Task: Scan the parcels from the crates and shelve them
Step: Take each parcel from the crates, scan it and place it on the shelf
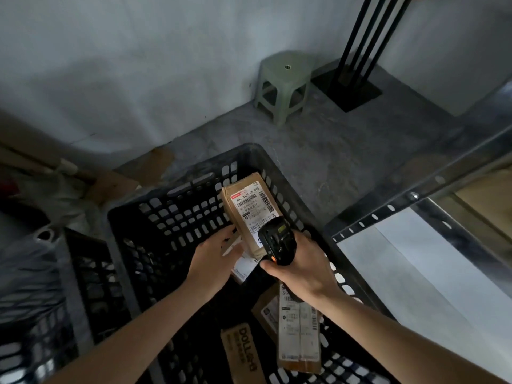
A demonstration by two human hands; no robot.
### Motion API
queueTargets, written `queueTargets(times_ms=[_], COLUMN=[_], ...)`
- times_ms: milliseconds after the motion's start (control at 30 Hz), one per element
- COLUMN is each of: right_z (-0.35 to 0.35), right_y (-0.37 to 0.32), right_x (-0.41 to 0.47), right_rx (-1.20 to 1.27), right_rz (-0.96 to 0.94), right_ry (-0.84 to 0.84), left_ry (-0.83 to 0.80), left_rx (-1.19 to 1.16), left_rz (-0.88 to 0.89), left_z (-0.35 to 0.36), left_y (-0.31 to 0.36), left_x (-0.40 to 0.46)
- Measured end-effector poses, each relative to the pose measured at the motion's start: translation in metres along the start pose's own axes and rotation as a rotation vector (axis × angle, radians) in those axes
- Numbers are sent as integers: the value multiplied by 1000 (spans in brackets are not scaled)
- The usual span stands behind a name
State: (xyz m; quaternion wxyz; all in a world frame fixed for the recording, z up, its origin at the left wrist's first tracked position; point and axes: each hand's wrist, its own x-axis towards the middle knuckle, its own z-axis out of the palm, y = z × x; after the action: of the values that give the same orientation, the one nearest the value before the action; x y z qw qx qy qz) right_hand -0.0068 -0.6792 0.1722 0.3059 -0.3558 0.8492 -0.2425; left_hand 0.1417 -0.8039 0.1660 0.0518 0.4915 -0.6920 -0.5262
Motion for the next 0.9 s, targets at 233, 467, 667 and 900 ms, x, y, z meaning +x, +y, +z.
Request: queueTargets(times_ms=[233, 467, 667, 900], right_z=[7, 18, 14, -3], right_y=[2, 8, 5, -14], right_x=[10, 15, 12, -12], right_rx=[-5, 31, 150, 205], right_rz=[45, 68, 90, -2], right_ry=[41, -53, -101, -162], left_ry=[-51, -35, -11, 42], left_rx=[-65, -175, -237, -226], left_rz=[20, -20, -65, -63], left_z=[2, 0, -3, -15], left_y=[-7, -20, -26, -17], left_x=[16, 22, 17, -3])
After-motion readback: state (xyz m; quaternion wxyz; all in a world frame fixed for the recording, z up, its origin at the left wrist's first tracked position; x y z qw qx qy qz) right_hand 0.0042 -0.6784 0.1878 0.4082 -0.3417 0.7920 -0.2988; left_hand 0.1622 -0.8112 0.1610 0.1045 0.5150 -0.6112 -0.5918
